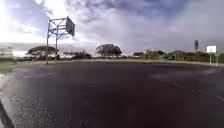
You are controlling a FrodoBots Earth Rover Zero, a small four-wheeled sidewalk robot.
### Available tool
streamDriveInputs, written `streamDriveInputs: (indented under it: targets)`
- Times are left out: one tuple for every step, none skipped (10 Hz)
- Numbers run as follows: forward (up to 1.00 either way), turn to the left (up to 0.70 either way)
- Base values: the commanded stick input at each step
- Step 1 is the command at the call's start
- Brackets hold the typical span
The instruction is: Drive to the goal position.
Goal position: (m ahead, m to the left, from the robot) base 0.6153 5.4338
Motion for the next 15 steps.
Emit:
streamDriveInputs:
  targets:
    - [0.27,0.55]
    - [0.27,0.55]
    - [0.27,0.55]
    - [0.27,0.55]
    - [0.27,0.55]
    - [0.27,0.54]
    - [0.27,0.54]
    - [0.27,0.54]
    - [0.27,0.55]
    - [0.27,0.55]
    - [0.27,0.55]
    - [0.12,0.64]
    - [0.07,0.67]
    - [0.33,0.54]
    - [0.59,0.41]
